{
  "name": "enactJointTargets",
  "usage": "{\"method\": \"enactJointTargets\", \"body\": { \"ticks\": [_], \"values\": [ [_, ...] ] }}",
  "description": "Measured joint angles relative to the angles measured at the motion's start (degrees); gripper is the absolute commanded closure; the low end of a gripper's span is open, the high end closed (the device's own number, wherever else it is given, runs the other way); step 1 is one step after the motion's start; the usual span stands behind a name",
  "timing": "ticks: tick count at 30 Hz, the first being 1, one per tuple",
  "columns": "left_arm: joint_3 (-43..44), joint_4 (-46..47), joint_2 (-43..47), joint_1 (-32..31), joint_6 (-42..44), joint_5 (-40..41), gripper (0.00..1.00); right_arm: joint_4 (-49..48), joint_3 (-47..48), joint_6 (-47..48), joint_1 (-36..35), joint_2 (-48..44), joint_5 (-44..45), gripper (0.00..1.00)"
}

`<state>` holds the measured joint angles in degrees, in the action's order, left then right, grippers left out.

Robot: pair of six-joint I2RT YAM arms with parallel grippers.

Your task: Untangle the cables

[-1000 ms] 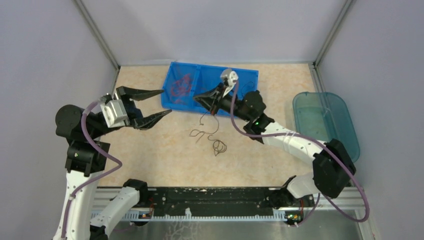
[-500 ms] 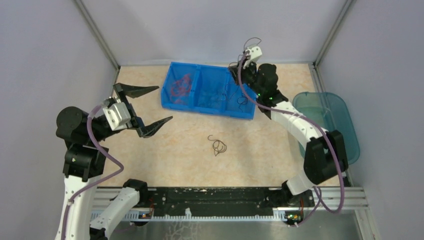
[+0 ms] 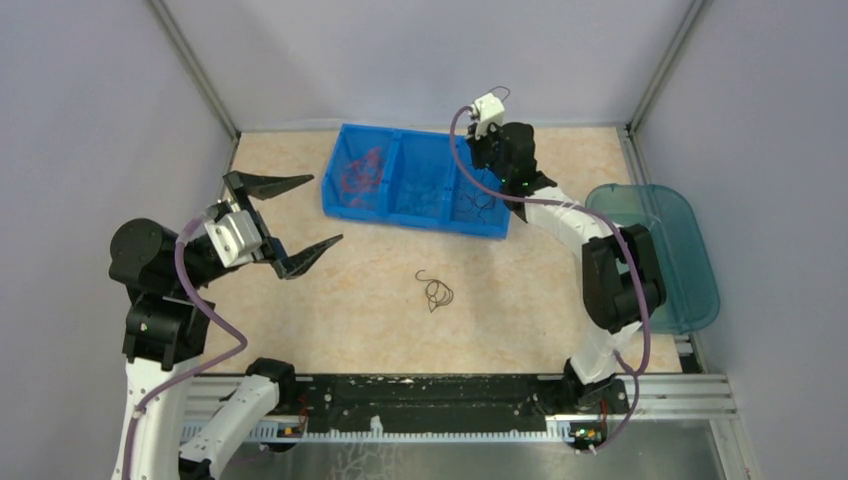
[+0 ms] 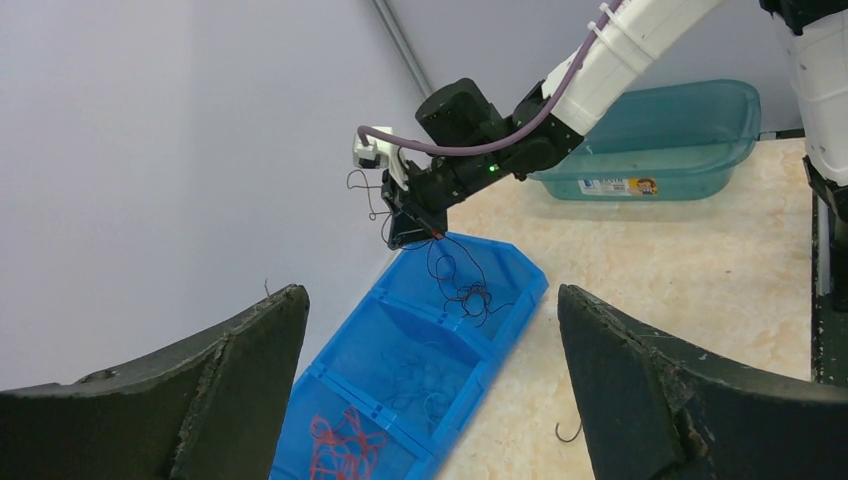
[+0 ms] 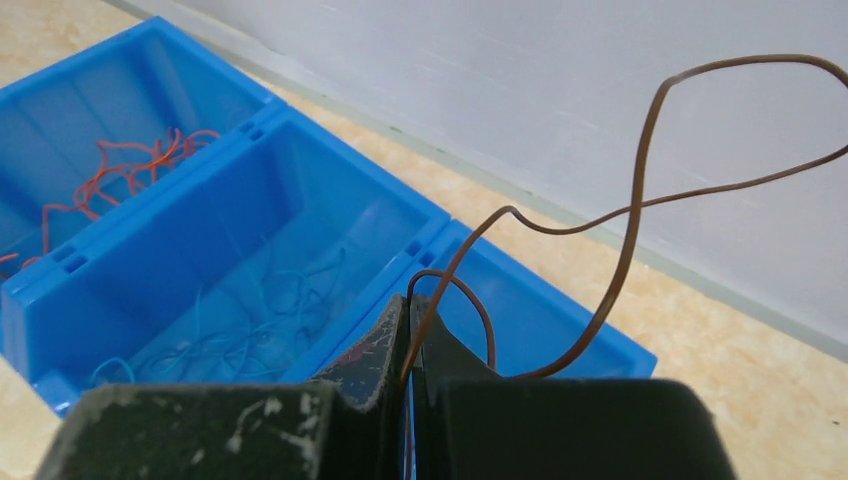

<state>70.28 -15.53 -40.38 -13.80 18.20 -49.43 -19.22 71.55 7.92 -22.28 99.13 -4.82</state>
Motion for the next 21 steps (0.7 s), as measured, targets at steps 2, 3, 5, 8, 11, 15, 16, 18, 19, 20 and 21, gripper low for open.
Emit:
{"method": "enactJointTargets", "body": {
  "ticks": [2,3,5,8,11,15,16,18,19,20,21],
  "values": [
    [0.0,-0.13,0.0,0.0,0.11,0.13,0.01,0.0,0.98,0.63,0.11,0.7,0.46,1.0],
    [0.0,-0.17,0.0,0.0,0.11,0.17,0.01,0.15,1.7,0.87,0.17,1.2,0.52,1.0],
    [0.0,-0.17,0.0,0.0,0.13,0.24,0.01,0.9,3.28,0.96,0.24,2.73,0.5,1.0],
    [0.0,-0.35,0.0,0.0,0.15,0.44,0.01,1.95,4.35,0.68,0.28,4.9,0.55,1.0],
    [0.0,-0.48,0.0,0.0,0.59,0.52,0.01,3.67,4.2,0.42,0.31,6.54,0.92,1.0],
    [0.0,-0.81,0.09,0.0,1.09,0.61,0.01,6.62,4.28,-0.11,0.33,7.41,1.18,0.93],
    [0.0,-0.83,0.11,0.0,1.18,0.61,0.0,7.89,4.44,-0.63,0.33,7.56,1.31,0.86],
    [0.0,-0.85,0.17,0.0,1.22,0.61,0.01,11.37,5.99,-1.7,0.33,8.35,1.38,0.81],
    [0.0,-0.85,0.2,0.0,1.25,0.63,0.01,13.14,7.41,-2.25,0.33,9.07,1.4,0.78],
    [0.0,-0.85,0.22,0.0,1.27,0.63,0.01,14.64,8.72,-2.75,0.33,9.64,1.42,0.72],
    [0.0,-0.85,0.22,0.0,1.27,0.63,0.01,15.76,9.64,-3.19,0.33,9.92,1.4,0.64]
  ]
}}
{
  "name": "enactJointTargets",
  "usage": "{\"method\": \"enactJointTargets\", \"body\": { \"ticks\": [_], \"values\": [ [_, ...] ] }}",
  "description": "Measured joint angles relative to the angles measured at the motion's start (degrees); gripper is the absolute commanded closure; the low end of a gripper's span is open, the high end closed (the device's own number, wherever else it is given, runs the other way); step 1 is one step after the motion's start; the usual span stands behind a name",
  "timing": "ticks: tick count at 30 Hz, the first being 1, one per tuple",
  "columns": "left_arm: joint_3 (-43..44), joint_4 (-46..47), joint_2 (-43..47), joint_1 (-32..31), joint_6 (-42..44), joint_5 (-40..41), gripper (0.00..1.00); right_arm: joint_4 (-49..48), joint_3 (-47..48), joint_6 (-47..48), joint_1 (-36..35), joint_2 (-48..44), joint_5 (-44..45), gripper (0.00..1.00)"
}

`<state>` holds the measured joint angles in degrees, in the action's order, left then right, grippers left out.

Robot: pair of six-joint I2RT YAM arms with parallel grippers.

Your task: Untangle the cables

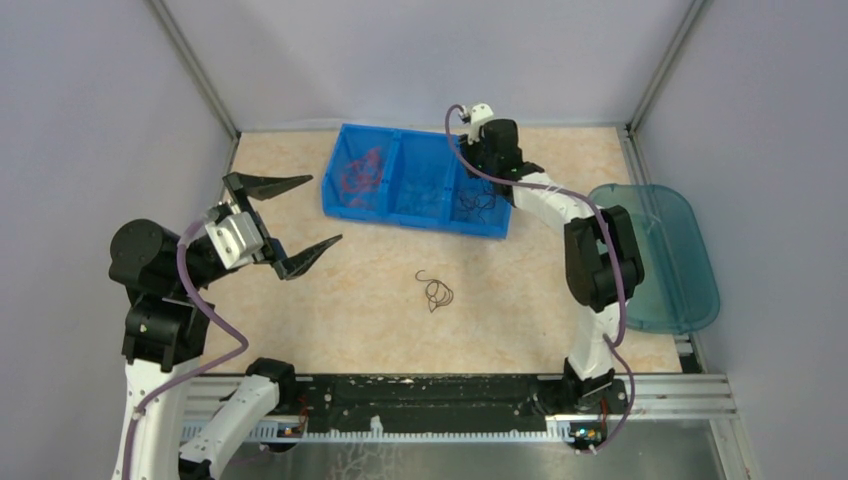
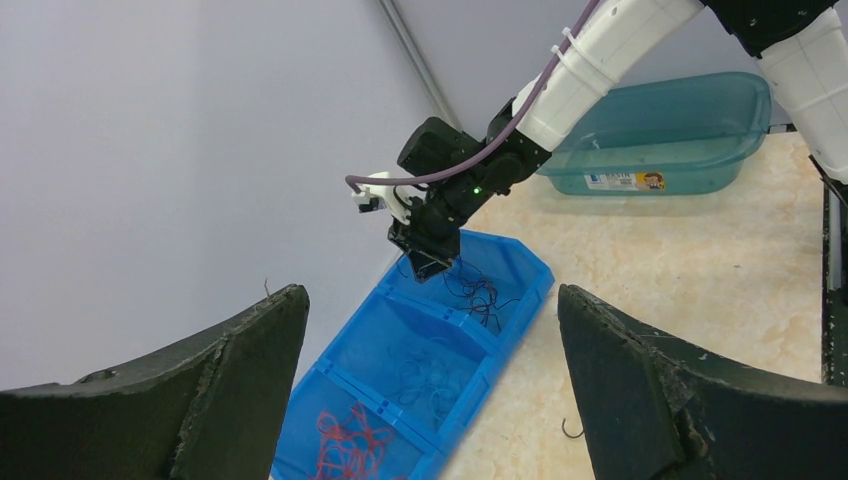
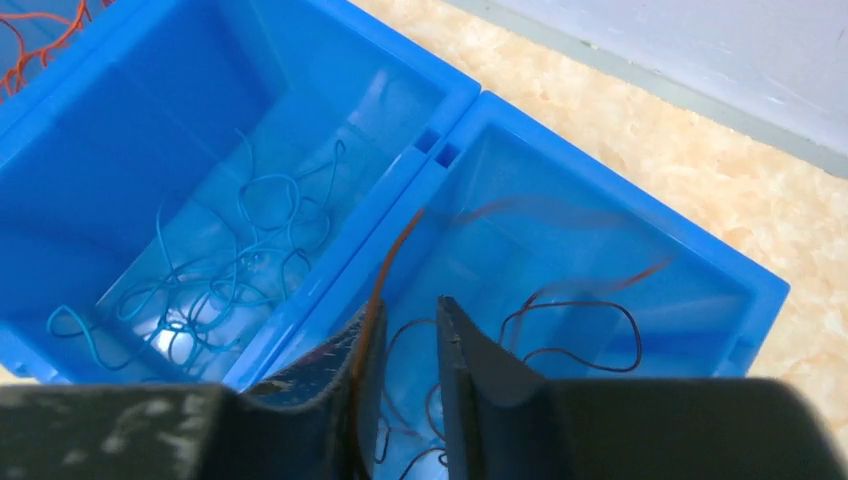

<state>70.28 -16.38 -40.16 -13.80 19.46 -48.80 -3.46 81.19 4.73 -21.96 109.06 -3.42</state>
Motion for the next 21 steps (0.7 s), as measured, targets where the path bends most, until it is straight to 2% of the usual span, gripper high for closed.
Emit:
{"method": "enactJointTargets", "body": {
  "ticks": [3,6,8,9,10,16,21],
  "values": [
    [0.0,-0.04,0.04,0.0,0.15,0.0,0.01,1.99,1.49,-1.64,0.0,0.07,-0.04,0.37],
    [0.0,-0.15,0.22,0.0,0.66,0.0,0.01,2.8,1.73,-2.49,0.0,-0.11,0.48,0.33],
    [0.0,-0.15,0.37,0.0,0.9,-0.02,0.01,3.1,1.7,-3.08,0.02,-0.35,1.07,0.26],
    [0.0,-0.15,0.39,0.0,0.96,-0.02,0.01,3.06,1.66,-3.43,0.04,-0.55,1.44,0.06],
    [0.0,-0.15,0.44,0.0,0.98,-0.02,0.01,2.73,1.25,-3.85,0.04,-1.11,2.08,0.01],
    [0.04,-0.22,0.37,0.0,0.96,0.2,0.01,1.27,-1.4,-5.86,0.11,-6.64,6.43,0.01],
    [0.33,-0.22,-0.57,0.0,0.24,1.49,0.0,-2.69,-6.27,-11.98,0.37,-15.19,8.09,0.01]
  ]
}}
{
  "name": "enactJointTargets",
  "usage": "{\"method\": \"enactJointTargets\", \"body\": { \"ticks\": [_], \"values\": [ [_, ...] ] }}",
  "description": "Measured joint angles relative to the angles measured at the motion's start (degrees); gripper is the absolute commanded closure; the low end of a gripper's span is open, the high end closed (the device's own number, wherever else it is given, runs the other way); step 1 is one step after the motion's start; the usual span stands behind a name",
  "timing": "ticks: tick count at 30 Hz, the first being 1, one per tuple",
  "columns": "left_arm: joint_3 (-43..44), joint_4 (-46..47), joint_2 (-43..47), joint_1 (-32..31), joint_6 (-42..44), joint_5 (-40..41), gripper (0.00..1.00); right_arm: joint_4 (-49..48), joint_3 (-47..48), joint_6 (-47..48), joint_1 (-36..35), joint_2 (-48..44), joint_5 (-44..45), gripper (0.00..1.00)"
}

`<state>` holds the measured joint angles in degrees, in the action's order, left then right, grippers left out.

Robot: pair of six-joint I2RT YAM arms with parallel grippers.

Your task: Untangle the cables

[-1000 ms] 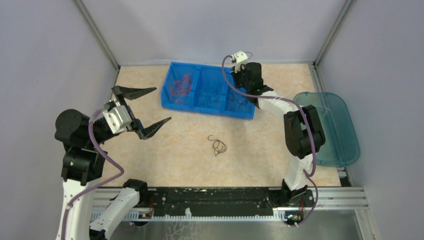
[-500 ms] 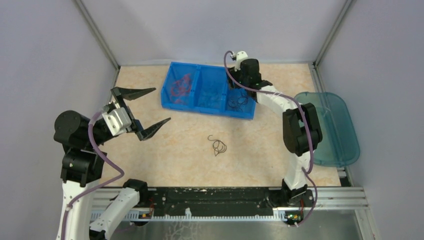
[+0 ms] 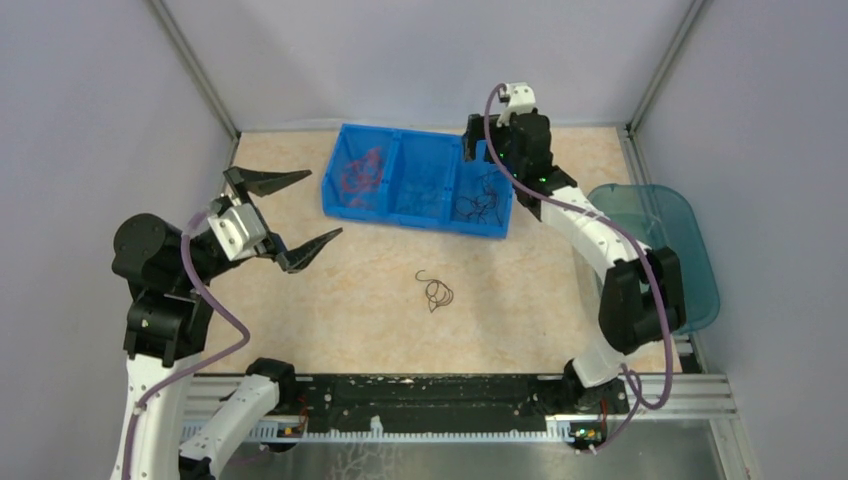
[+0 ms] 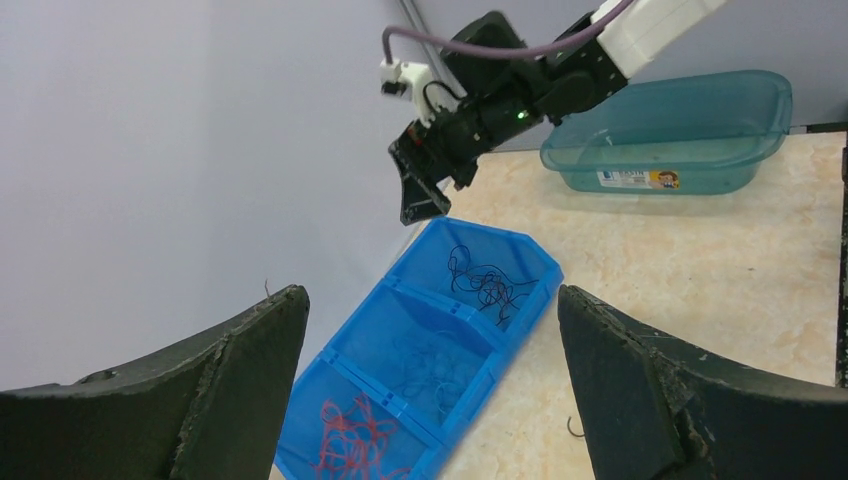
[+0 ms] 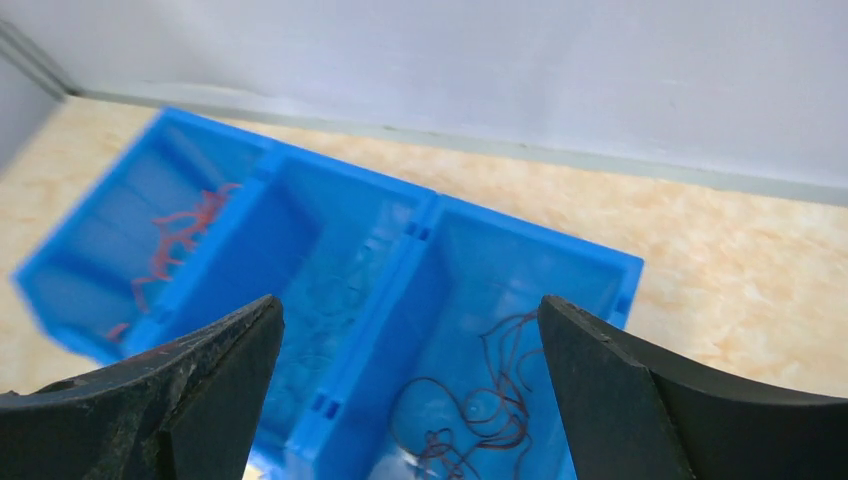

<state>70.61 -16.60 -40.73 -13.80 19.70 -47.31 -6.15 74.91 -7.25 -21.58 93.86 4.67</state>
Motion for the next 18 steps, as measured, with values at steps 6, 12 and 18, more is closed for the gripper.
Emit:
{"method": "enactJointTargets", "body": {
  "ticks": [6,12,18],
  "values": [
    [-0.04,-0.17,-1.62,0.0,-0.46,2.43,0.01,-3.13,-7.21,-2.89,-1.88,-8.13,-7.52,0.03],
    [-0.28,-1.27,-2.58,0.0,-0.31,4.55,0.01,-0.55,-22.27,-1.95,-19.26,-13.77,-2.12,0.17],
    [-0.28,-4.37,-6.05,0.0,0.33,7.1,0.0,6.16,-28.83,-6.95,-31.1,-14.69,6.12,0.26]
  ]
}}
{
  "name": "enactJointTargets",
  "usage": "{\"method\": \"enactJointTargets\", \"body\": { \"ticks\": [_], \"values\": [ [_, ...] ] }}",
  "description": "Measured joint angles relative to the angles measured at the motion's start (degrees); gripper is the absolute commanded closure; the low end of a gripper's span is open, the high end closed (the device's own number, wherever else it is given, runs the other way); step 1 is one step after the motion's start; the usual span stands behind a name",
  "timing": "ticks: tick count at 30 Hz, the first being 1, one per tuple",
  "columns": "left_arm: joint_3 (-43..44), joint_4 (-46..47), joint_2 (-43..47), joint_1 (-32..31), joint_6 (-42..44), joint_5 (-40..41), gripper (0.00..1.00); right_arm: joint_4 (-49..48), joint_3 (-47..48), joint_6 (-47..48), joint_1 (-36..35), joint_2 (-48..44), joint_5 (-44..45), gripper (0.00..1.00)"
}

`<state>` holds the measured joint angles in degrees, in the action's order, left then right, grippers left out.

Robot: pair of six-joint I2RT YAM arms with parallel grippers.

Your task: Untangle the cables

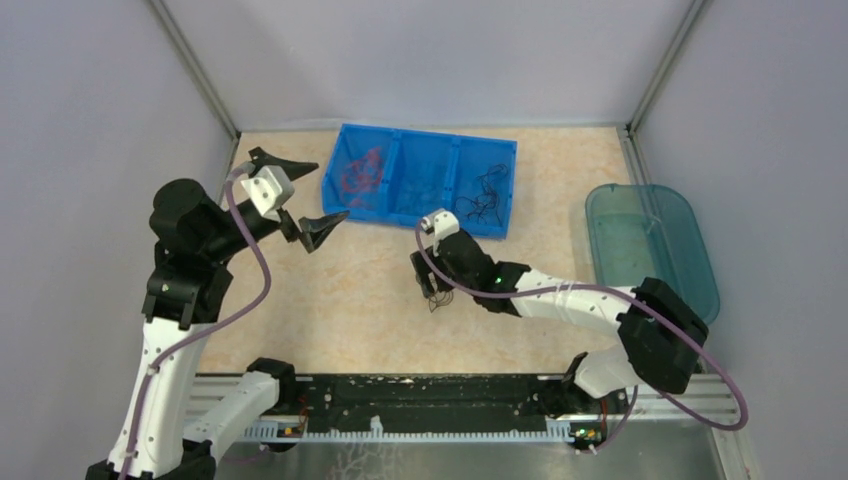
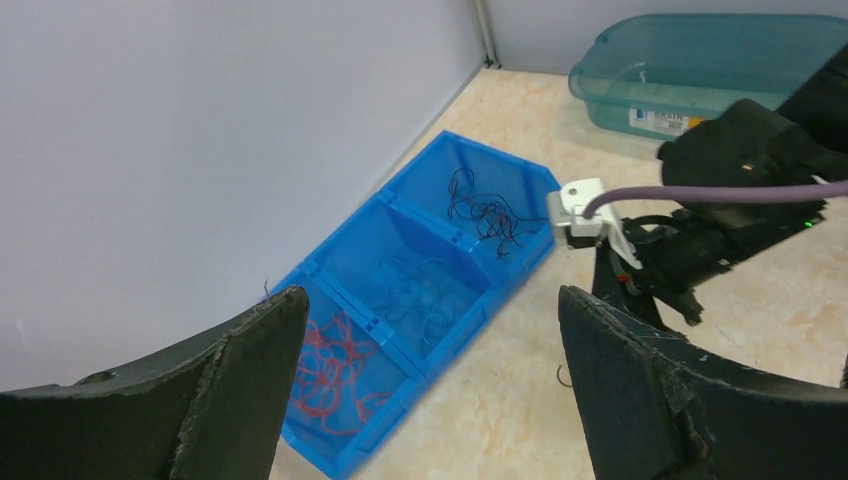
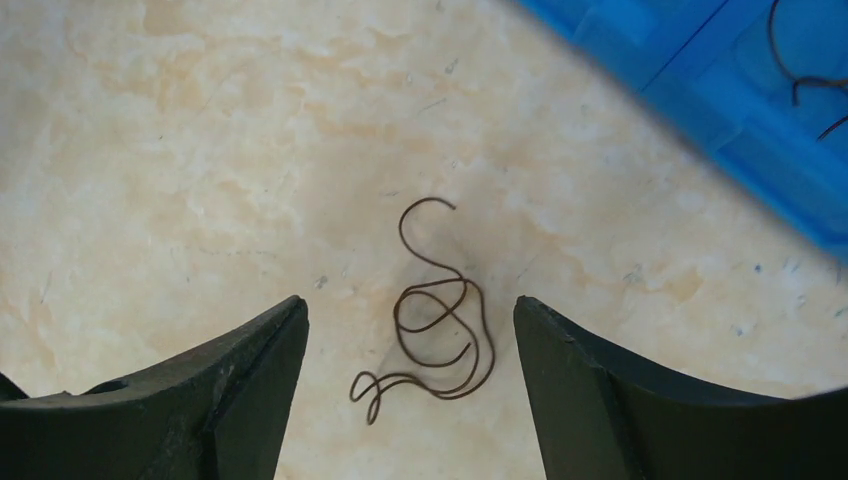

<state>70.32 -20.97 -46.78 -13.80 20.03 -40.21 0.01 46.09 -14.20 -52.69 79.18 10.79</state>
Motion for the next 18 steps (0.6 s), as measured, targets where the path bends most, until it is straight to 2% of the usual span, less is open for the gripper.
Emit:
{"method": "enactJointTargets", "body": {
  "ticks": [6,12,15,18],
  "values": [
    [-0.33,-3.85,-2.64,0.0,1.11,3.41,0.0,1.97,-1.46,-5.79,-4.33,1.44,4.94,0.33],
    [-0.5,-6.54,-2.56,0.0,2.14,5.49,0.0,1.27,-1.42,-7.58,-4.66,9.07,6.54,0.45],
    [-0.52,-7.87,-2.56,0.0,2.51,6.29,0.0,1.44,-1.42,-7.98,-4.7,12.17,6.62,0.64],
    [-0.66,-8.72,-2.62,0.0,2.78,6.86,0.0,1.68,-1.42,-8.35,-4.72,12.83,6.82,0.95]
  ]
}}
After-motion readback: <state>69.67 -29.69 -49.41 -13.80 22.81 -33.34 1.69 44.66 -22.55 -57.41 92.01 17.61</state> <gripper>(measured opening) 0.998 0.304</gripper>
